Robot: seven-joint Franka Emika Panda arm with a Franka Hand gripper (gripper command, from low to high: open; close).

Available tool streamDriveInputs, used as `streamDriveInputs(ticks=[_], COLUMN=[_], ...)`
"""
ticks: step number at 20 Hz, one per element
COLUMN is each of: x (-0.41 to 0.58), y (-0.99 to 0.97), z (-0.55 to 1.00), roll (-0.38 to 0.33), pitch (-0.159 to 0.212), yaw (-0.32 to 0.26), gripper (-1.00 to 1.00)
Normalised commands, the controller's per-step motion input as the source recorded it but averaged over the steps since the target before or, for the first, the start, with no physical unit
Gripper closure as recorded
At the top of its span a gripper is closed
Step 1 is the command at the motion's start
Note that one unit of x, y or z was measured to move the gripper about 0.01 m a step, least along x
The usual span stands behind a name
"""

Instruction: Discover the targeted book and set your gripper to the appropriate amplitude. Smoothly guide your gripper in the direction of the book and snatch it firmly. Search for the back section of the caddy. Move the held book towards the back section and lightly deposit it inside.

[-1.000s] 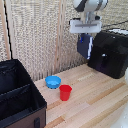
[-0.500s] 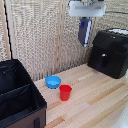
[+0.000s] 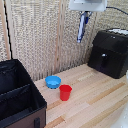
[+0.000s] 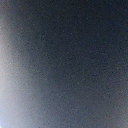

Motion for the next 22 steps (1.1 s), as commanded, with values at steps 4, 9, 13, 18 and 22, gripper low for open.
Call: streamDriveInputs(ticks=[4, 9, 13, 18, 22], x=[0.002, 0.044, 0.035, 0.058, 0.139], y=[0.67, 0.78, 0.78, 0.81, 0.85], z=[0.07, 0.10, 0.13, 0.19, 0.34], roll=[0.001, 0.000, 0.000, 0.000, -0.005], pitch=[0.000, 0.000, 0.000, 0.000, -0.007], yaw=[-0.170, -0.129, -0.130, -0.121, -0.102], gripper=[1.00, 1.00, 1.00, 1.00, 1.00])
